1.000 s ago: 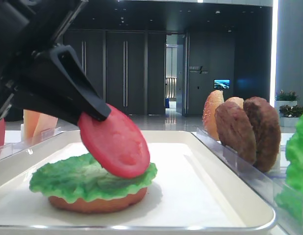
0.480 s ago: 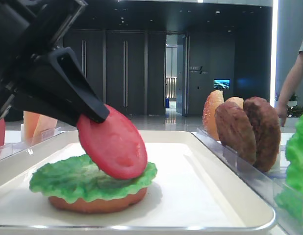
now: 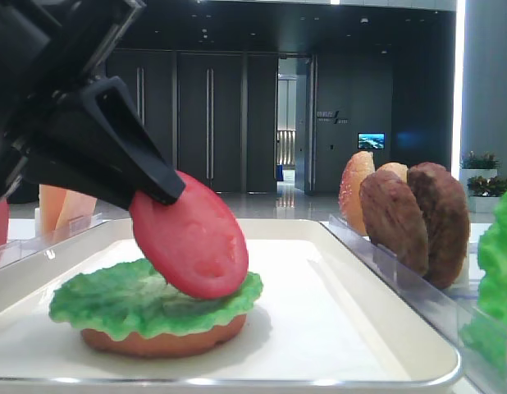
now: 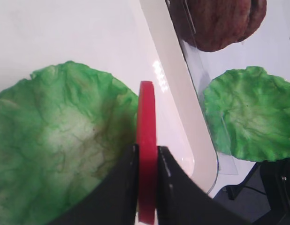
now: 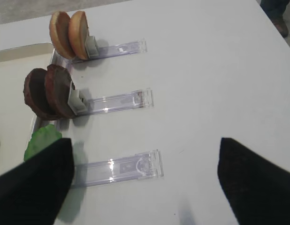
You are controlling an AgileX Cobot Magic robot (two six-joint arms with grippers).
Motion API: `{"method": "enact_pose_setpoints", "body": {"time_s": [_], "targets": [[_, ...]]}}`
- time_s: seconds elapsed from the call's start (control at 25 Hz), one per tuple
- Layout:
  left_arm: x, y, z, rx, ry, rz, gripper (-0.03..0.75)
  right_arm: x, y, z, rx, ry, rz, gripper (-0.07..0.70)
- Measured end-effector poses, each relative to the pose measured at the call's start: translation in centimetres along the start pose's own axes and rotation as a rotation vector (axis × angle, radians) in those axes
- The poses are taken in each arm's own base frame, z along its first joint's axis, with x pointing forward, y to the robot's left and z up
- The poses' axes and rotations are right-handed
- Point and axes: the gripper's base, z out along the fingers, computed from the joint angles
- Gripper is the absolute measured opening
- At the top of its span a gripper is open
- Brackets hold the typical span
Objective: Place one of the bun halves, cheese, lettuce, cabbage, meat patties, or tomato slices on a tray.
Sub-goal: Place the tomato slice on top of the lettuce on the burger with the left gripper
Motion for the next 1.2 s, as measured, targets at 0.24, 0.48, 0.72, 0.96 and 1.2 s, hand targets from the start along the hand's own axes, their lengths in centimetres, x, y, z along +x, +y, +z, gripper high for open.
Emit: {"method": "enact_pose_setpoints", "body": {"time_s": [0.24,0.48,0.72,0.96,1.2], "targets": [[0.1,0.2,0.3,-0.003,0.010,0.012,0.065,0.0,0.0,0.0,0.000,0.000,0.000,0.591],[0.3,0.8,1.1,-0.007,0.035,-0.016,0.064,0.0,0.0,0.0,0.000,0.000,0.000,0.591],[0.3,1.0,1.1,-0.020,0.031,-0.006,0.123,0.0,0.0,0.0,0.000,0.000,0.000,0.591],[0.3,1.3,1.1,-0.053,0.028,-0.020,0.603,0.0,0.0,0.0,0.000,0.000,0.000,0.591],[-0.9,0.9,-1.2,-0.112,0.007,-0.023,0.689,0.0,0.0,0.0,0.000,0.000,0.000,0.591]]}}
